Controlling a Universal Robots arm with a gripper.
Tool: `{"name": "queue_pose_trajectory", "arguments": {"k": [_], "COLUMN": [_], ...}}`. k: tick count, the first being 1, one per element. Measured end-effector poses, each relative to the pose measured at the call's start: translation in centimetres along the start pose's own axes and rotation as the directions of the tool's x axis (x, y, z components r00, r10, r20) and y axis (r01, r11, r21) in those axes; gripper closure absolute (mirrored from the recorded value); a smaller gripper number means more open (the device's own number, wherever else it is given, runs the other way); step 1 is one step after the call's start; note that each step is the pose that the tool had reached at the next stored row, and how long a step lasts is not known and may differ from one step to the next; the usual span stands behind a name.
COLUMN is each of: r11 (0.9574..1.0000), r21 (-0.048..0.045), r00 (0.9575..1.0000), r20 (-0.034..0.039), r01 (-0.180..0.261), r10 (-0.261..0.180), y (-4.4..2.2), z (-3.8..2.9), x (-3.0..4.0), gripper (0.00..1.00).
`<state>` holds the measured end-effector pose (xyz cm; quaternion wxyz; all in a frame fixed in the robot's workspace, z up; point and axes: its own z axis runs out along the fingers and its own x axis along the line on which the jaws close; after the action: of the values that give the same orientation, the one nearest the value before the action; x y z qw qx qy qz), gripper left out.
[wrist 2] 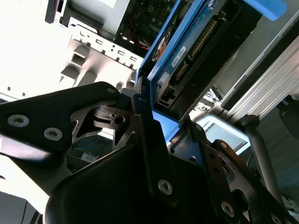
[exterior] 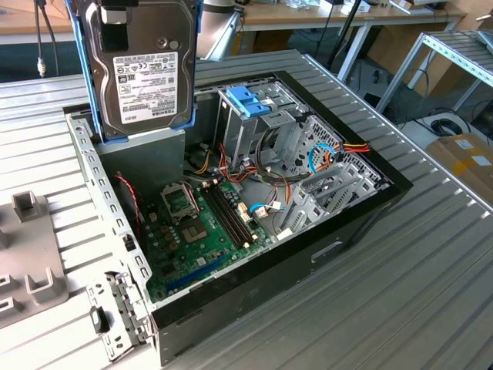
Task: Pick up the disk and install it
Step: 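Pick up the disk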
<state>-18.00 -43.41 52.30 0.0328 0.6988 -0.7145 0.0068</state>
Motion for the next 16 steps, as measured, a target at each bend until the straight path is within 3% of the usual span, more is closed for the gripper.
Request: {"name": "queue_pose_trajectory", "arguments": {"k": [16], "r11": [1.0000], "r21": [0.0000], "r00": [1.0000], "r20": [0.0000], "r01": [0.000], "r10": [0.000], "y": [-0.83], "z": [0.00], "x": [0.12], "gripper": [0.63]}}
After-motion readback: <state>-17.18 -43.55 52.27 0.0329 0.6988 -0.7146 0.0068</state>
